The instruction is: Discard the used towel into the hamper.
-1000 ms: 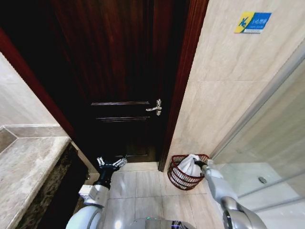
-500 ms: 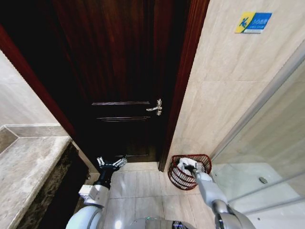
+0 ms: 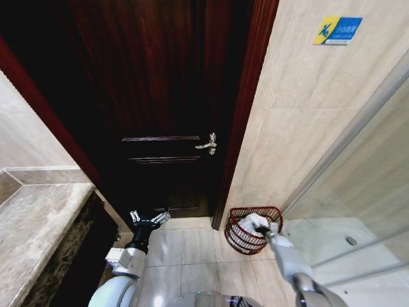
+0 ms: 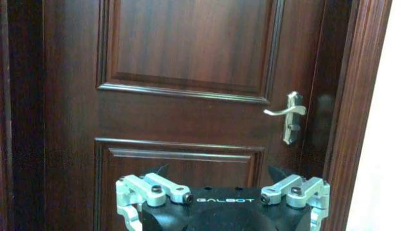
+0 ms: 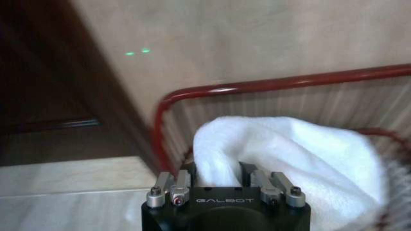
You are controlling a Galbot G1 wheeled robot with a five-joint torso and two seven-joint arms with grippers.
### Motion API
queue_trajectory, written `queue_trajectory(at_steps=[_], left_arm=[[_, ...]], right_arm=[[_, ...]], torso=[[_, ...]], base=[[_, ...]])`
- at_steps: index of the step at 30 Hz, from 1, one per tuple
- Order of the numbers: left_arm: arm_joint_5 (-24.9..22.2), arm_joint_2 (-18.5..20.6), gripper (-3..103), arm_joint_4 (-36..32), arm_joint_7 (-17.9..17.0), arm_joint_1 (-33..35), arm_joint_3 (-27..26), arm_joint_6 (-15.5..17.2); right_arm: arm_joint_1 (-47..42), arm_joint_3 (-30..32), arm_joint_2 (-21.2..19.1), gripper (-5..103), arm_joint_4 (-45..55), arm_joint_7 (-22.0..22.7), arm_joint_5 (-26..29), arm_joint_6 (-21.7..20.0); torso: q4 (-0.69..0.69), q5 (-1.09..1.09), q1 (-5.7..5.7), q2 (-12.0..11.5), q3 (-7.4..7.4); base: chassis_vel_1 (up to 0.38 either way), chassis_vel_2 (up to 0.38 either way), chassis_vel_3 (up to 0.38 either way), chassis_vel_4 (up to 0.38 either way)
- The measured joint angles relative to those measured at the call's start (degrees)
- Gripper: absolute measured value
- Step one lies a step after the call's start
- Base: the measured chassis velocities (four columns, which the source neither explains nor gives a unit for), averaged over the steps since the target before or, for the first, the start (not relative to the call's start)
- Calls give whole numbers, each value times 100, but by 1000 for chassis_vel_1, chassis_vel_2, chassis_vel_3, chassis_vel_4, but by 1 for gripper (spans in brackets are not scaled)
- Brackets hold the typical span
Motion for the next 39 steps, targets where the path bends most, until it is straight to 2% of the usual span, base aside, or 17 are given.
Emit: queue_trajectory(at_steps=[2, 3, 5, 7, 8, 10, 11, 14, 19, 23, 24, 27, 28, 30, 31, 38, 39], left_arm=[[0, 0, 100, 0, 0, 0, 1, 0], [0, 0, 100, 0, 0, 0, 1, 0], [0, 0, 100, 0, 0, 0, 0, 0], [0, 0, 100, 0, 0, 0, 0, 0], [0, 0, 100, 0, 0, 0, 0, 0], [0, 0, 100, 0, 0, 0, 0, 0], [0, 0, 100, 0, 0, 0, 0, 0], [0, 0, 100, 0, 0, 0, 0, 0], [0, 0, 100, 0, 0, 0, 0, 0], [0, 0, 100, 0, 0, 0, 1, 0], [0, 0, 100, 0, 0, 0, 1, 0], [0, 0, 100, 0, 0, 0, 0, 0], [0, 0, 100, 0, 0, 0, 0, 0], [0, 0, 100, 0, 0, 0, 0, 0], [0, 0, 100, 0, 0, 0, 0, 0], [0, 0, 100, 0, 0, 0, 1, 0], [0, 0, 100, 0, 0, 0, 1, 0]], right_arm=[[18, 21, 24, 57, -33, 52, 145, 13], [18, 21, 24, 57, -33, 52, 145, 13], [22, 25, -65, 68, -41, 34, 379, 5], [15, 29, -107, 68, -40, 23, 458, 6], [-25, 32, -184, 73, -23, 7, 569, 27], [-131, 50, -318, 84, 22, 10, 709, 145], [-131, 50, -318, 84, 22, 10, 709, 145], [-300, 122, -458, 98, 99, 55, 920, 380], [-714, 163, -541, 100, 646, 94, 1124, 488], [-1548, 203, -575, 100, 2000, 280, 1467, 403], [-1548, 203, -575, 100, 2000, 280, 1467, 403], [-2300, 287, -497, 100, 3343, 525, 1685, 256], [-2300, 287, -497, 100, 3343, 525, 1685, 256], [-2844, 349, -418, 100, 4239, 639, 1768, 191], [-2844, 349, -418, 100, 4239, 639, 1768, 191], [-4171, 427, -111, 100, 6525, 1056, 1873, -72], [-4171, 427, -111, 100, 6525, 1056, 1873, -72]], torso=[[-2, -7, 0, 0, 0], [-2, -7, 0, 0, 0], [-4, -8, 0, 0, 0], [-5, -7, 0, 0, 0], [-4, -6, 0, 0, 0], [-5, -3, 0, 0, 0], [-5, -3, 0, 0, 0], [-5, -4, 0, 0, 0], [-3, -5, 0, 0, 0], [-4, -4, 0, 0, -1], [-4, -4, 0, 0, -1], [-2, -5, 0, 0, -1], [-2, -5, 0, 0, -1], [-4, -5, 0, 1, 0], [-4, -5, 0, 1, 0], [-4, -6, -1, 1, -1], [-4, -6, -1, 1, -1]], base=[[0, 0, 0, 0], [0, 0, 0, 0], [0, 0, 0, 0], [0, 0, 0, 0], [0, 0, 0, 0], [0, 0, 0, 0], [0, 0, 0, 0], [0, 0, 0, 0], [0, 0, 0, 0], [0, 0, 0, 0], [0, 0, 0, 0], [0, 0, 0, 0], [0, 0, 0, 0], [0, 0, 0, 0], [0, 0, 0, 0], [0, 0, 0, 0], [0, 0, 0, 0]])
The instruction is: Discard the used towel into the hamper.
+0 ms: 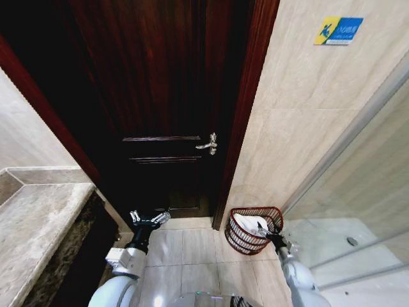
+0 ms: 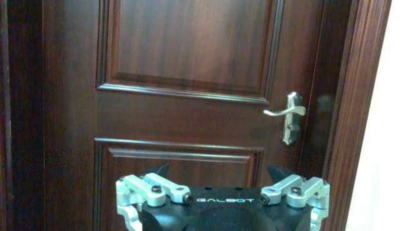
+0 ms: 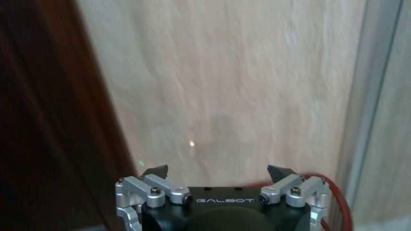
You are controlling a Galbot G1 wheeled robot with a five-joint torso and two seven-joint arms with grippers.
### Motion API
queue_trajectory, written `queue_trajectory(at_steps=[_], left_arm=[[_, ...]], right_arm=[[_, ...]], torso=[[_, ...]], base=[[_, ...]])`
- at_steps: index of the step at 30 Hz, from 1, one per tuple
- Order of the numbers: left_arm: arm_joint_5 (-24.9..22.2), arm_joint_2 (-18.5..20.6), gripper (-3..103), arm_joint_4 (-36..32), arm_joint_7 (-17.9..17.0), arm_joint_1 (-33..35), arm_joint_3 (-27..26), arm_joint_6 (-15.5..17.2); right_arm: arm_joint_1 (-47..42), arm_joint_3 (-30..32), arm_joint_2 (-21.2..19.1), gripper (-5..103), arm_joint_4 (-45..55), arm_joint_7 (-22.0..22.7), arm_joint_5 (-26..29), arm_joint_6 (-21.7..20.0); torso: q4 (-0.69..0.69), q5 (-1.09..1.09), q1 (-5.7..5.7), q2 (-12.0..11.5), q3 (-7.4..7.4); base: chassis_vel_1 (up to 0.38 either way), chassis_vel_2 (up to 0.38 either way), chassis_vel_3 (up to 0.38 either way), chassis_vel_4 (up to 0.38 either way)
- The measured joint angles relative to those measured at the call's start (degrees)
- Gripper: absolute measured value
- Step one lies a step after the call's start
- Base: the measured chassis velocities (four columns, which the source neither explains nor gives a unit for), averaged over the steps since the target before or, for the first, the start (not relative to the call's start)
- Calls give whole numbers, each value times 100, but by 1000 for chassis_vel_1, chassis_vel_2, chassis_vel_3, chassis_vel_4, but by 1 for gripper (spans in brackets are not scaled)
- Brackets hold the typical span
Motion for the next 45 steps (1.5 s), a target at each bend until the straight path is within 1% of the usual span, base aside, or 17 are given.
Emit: queue_trajectory(at_steps=[1, 2, 4, 5, 8, 9, 10, 14, 18, 19, 21, 23, 26, 31, 36, 42, 45], left_arm=[[0, 0, 100, 1, 0, 0, 0, 0], [0, 0, 100, 0, -1, 0, -1, 0], [0, 0, 100, 1, 0, 0, -1, 0], [0, 0, 100, 1, 0, 0, -1, 0], [0, 0, 100, 0, 0, 0, -1, 0], [0, 0, 100, 0, 0, 0, 0, 0], [0, 0, 100, 0, 0, 0, 0, 0], [0, 0, 100, 1, 0, 0, 0, 0], [0, 0, 100, 0, 0, 0, -1, 0], [0, 0, 100, 0, 0, 0, -1, 0], [0, 0, 100, 0, 0, 0, -1, 0], [0, 0, 100, 0, 0, 0, -1, 0], [0, 0, 100, 0, 0, 0, 0, 0], [0, 0, 100, 0, 0, 0, 0, 0], [0, 0, 100, 0, 0, 0, -1, 0], [0, 0, 100, 0, 0, 0, -1, 0], [0, 0, 100, 0, 0, 0, 0, 0]], right_arm=[[-177, -1, 80, 100, 356, 65, -18, -35], [-266, 0, 123, 100, 521, 99, -42, -49], [-580, 1, 344, 100, 1120, 172, -150, -63], [-580, 1, 344, 100, 1120, 172, -150, -63], [-812, -30, 519, 100, 1689, 185, -100, -29], [-969, -73, 501, 100, 2005, 185, 14, 26], [-969, -73, 501, 100, 2005, 185, 14, 26], [-1302, -72, 347, 100, 2670, 206, 269, 194], [-1374, -88, 338, 100, 3014, 193, 223, 274], [-1379, -89, 382, 100, 3256, 202, 185, 241], [-1390, -85, 422, 100, 3633, 267, 154, 172], [-1398, -84, 441, 100, 3772, 305, 122, 159], [-1514, -136, 566, 100, 4236, 461, -43, 206], [-1559, -111, 601, 100, 4537, 545, -87, 296], [-1417, -124, 565, 100, 4665, 602, -196, 256], [-1474, -140, 584, 100, 4736, 590, -227, 249], [-1590, -126, 577, 100, 4801, 549, -224, 325]], torso=[[1, 2, 0, 0, 0], [2, -1, 0, 0, 0], [-1, 1, 0, 0, 0], [-1, 1, 0, 0, 0], [2, 1, 0, 0, 0], [1, 0, 0, 0, 0], [1, 0, 0, 0, 0], [0, 0, 0, 0, 1], [0, 1, 0, 0, 1], [0, 2, 0, 0, 1], [1, 1, 1, 0, 1], [1, 0, 1, 0, 1], [-1, 1, 1, 0, 1], [0, 1, 1, 0, 1], [1, 2, 1, 0, 1], [0, 1, 1, -1, 1], [0, 1, 1, -1, 1]], base=[[0, 0, 0, 0], [0, 0, 0, 0], [0, 0, 0, 0], [0, 0, 0, 0], [0, 0, 0, 0], [0, 0, 0, 0], [0, 0, 0, 0], [0, 0, 0, 0], [0, 0, 0, 0], [0, 0, 0, 0], [0, 0, 0, 0], [0, 0, 0, 0], [0, 0, 0, 0], [0, 0, 0, 0], [0, 0, 0, 0], [0, 0, 0, 0], [0, 0, 0, 0]])
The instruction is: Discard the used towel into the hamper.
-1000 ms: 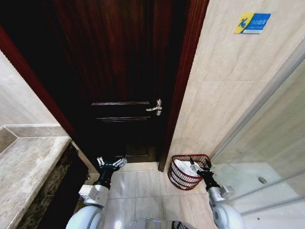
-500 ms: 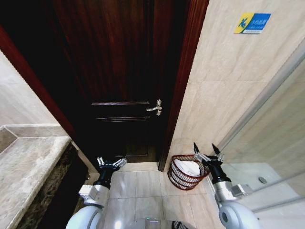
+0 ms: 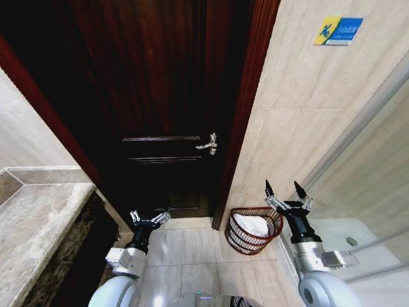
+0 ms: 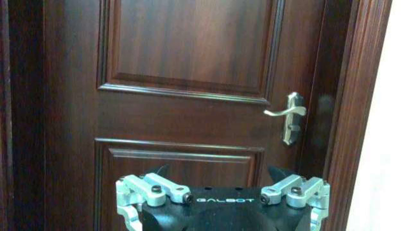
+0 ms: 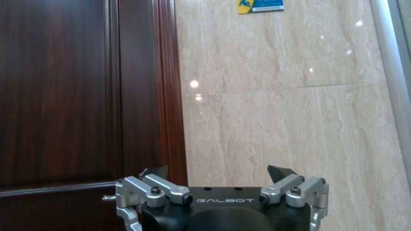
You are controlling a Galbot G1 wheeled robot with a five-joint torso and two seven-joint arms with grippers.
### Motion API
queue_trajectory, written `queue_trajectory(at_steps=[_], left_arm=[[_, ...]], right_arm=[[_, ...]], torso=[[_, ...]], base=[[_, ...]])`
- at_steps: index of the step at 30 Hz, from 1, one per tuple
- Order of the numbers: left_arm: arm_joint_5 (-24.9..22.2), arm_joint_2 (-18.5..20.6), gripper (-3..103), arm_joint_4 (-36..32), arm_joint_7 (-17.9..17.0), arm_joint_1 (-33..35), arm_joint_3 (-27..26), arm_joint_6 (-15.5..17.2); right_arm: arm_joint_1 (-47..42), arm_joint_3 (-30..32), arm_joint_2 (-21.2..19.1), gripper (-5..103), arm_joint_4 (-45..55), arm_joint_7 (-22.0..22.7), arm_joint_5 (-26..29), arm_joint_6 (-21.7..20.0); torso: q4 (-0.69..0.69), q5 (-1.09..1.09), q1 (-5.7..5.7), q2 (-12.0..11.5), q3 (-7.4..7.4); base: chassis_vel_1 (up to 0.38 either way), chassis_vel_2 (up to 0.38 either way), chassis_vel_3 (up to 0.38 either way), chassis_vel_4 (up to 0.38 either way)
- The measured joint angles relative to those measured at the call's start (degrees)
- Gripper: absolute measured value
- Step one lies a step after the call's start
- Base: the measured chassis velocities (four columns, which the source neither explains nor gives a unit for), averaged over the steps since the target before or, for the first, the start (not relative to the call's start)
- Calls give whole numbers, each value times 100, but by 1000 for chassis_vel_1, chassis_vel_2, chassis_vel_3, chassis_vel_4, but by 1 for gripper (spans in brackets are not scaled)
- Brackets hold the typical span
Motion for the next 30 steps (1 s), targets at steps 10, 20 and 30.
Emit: queue_trajectory(at_steps=[10, 20, 30], left_arm=[[0, 0, 100, 0, 0, 0, 0, 0], [0, 0, 100, 0, 0, 0, 0, 0], [0, 0, 100, 0, 0, 0, 0, 0]], right_arm=[[-8, -20, -54, 100, 96, -23, 10, -15], [-47, -40, -27, 100, 82, -79, 3, 5], [-43, -76, -20, 100, -2, -121, -8, 53]], torso=[[1, 0, 1, 0, 0], [1, 0, 1, 0, 0], [1, -1, -1, 0, 0]], base=[[0, 0, 0, 0], [85, -87, -77, 81], [157, -154, -137, 137]])
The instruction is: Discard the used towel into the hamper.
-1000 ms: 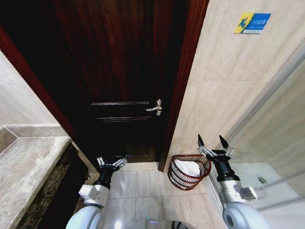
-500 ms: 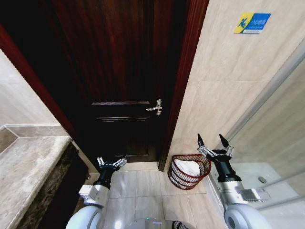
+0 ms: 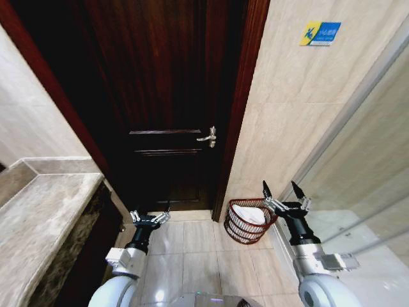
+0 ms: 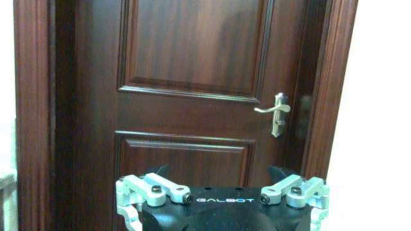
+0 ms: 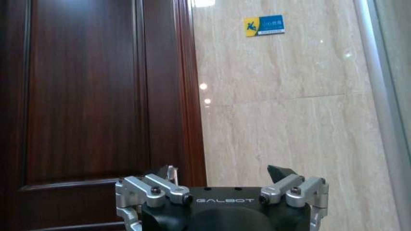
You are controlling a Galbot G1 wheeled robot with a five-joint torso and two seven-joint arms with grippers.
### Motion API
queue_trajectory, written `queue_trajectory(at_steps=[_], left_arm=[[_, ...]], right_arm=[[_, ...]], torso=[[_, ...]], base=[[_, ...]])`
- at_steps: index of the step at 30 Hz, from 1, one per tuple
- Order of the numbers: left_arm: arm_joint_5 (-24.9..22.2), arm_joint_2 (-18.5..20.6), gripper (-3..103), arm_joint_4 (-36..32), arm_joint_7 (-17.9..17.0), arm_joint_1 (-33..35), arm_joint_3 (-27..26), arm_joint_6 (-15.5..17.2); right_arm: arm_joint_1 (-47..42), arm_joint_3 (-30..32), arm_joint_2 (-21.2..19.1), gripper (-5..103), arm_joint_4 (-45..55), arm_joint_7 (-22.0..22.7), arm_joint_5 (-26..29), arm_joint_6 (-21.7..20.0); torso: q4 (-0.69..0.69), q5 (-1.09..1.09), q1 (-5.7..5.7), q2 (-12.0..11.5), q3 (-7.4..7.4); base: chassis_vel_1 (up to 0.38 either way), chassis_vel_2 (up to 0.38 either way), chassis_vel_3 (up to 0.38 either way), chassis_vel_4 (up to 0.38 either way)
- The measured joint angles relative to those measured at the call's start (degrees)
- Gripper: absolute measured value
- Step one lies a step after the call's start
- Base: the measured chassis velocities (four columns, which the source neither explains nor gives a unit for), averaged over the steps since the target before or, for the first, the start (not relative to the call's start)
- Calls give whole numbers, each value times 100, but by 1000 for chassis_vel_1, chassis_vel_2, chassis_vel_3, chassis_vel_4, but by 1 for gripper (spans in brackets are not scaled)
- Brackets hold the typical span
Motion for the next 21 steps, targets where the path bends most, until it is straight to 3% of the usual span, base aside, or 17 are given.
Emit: queue_trajectory(at_steps=[21], left_arm=[[0, 0, 100, 0, 0, 0, 0, 0]], right_arm=[[-131, 25, 21, 100, 4, -83, -7, 109]], torso=[[-1, 1, 1, 0, 0]], base=[[150, -149, -150, 141]])
